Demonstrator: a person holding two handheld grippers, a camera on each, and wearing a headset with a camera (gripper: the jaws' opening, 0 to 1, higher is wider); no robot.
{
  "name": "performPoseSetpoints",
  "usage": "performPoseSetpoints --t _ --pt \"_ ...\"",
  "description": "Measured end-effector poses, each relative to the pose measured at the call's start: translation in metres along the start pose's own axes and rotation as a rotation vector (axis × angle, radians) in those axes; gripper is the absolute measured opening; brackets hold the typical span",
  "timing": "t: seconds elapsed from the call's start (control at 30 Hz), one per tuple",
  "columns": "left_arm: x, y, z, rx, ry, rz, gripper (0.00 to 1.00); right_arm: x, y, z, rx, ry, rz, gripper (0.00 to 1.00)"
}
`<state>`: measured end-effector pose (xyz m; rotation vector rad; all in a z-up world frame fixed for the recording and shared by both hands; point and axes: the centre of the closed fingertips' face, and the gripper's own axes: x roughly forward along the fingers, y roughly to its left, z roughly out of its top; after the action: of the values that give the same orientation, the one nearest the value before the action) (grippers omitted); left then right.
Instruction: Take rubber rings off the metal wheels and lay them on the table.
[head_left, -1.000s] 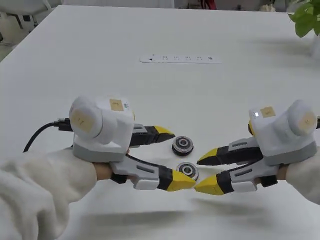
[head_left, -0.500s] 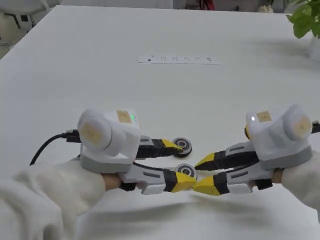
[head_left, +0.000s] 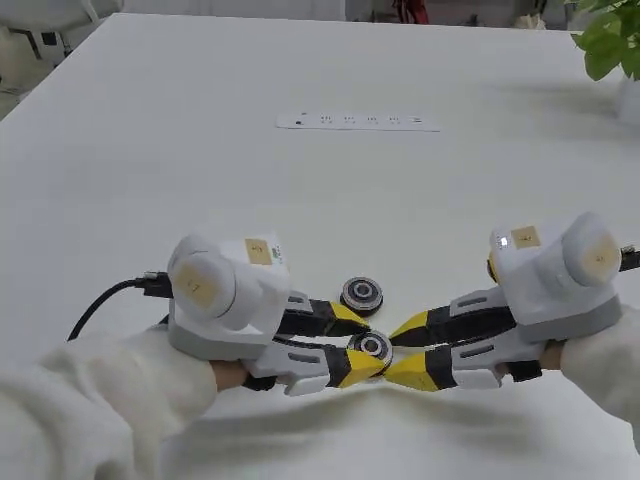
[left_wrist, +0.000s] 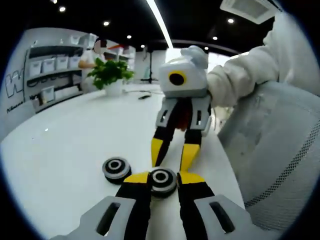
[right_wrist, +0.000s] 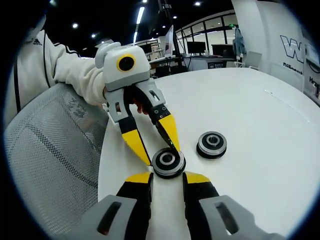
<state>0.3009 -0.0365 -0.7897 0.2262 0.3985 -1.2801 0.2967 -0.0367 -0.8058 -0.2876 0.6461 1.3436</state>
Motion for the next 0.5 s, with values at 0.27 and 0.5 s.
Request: performPoseSetpoints --t 0.27,0.5 --pt "-0.0010 0.0050 -0.0003 -0.001 -0.004 0.022 0.15 -0.0002 -0.0029 0.0009 -0.001 -0.006 -0.015 0.22" --pt "0.0003 0.0016 0.0002 0.033 -0.002 0.013 0.14 0.0016 -0.0025 -0.0007 -0.001 0.001 -0.011 0.23"
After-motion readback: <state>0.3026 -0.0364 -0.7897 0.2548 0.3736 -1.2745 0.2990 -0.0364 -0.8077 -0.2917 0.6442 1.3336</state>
